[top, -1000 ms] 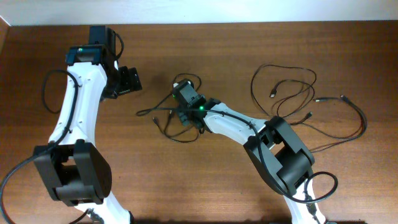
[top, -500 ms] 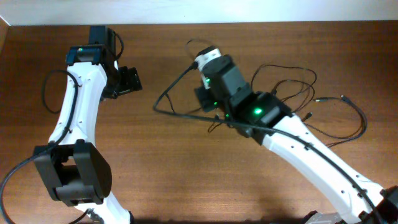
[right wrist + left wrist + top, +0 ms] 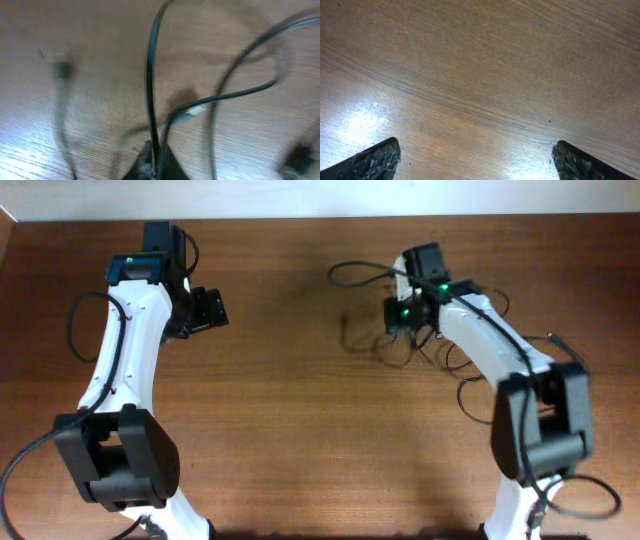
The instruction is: Untangle cables
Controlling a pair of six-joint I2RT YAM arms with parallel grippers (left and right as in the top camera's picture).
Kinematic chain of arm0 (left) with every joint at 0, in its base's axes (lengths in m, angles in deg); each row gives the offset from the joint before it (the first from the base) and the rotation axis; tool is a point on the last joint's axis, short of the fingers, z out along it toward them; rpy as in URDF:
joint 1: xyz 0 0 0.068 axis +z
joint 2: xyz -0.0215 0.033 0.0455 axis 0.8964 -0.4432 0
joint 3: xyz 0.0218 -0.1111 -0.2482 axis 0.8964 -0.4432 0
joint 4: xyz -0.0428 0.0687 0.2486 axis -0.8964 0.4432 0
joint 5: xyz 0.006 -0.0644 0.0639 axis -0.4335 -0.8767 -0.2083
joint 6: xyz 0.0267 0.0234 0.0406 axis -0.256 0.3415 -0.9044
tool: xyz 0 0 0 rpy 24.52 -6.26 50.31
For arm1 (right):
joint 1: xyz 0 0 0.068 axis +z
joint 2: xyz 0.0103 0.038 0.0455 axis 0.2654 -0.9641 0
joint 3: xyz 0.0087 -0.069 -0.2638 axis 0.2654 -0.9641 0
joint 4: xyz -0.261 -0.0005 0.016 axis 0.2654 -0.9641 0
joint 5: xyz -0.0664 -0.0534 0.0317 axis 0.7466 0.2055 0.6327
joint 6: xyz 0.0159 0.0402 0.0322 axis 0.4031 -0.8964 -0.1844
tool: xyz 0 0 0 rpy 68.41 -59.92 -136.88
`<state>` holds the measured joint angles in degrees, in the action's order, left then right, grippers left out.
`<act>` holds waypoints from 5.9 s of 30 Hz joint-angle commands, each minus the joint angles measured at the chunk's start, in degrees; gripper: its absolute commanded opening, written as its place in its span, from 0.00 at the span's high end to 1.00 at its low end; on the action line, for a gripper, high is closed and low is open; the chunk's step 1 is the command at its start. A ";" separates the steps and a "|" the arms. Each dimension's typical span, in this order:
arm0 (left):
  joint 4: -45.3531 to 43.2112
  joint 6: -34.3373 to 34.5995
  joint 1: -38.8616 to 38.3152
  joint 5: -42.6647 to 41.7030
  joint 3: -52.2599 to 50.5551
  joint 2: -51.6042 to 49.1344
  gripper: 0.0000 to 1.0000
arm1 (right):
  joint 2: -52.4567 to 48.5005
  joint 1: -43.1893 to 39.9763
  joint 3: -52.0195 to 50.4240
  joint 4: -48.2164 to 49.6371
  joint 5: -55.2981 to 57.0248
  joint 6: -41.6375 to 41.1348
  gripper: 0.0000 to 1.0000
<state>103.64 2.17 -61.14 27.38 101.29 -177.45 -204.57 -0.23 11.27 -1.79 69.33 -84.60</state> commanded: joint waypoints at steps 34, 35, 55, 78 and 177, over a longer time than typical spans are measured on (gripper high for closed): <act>0.07 0.74 -0.02 0.66 1.09 0.07 0.01 | 1.27 -1.73 6.51 -8.39 -4.92 -0.02 0.02; 0.09 0.74 -0.02 0.66 1.09 0.07 0.01 | 1.27 -1.73 6.51 -8.41 -4.90 -0.02 0.01; 0.09 0.74 -0.02 0.66 1.09 0.07 0.01 | 1.27 -1.73 6.51 -8.39 -4.90 -0.02 0.02; 0.09 0.74 -0.13 0.63 1.09 0.07 0.01 | 1.27 -1.73 6.51 -8.41 -4.90 -0.02 0.02; -63.30 -2.80 -0.81 -6.12 -97.26 86.40 0.01 | 1.11 -1.73 6.51 -8.39 -4.90 -0.02 0.02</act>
<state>39.95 2.32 -61.49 20.95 4.20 -97.34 -204.51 -1.70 17.08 -10.12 64.69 -84.45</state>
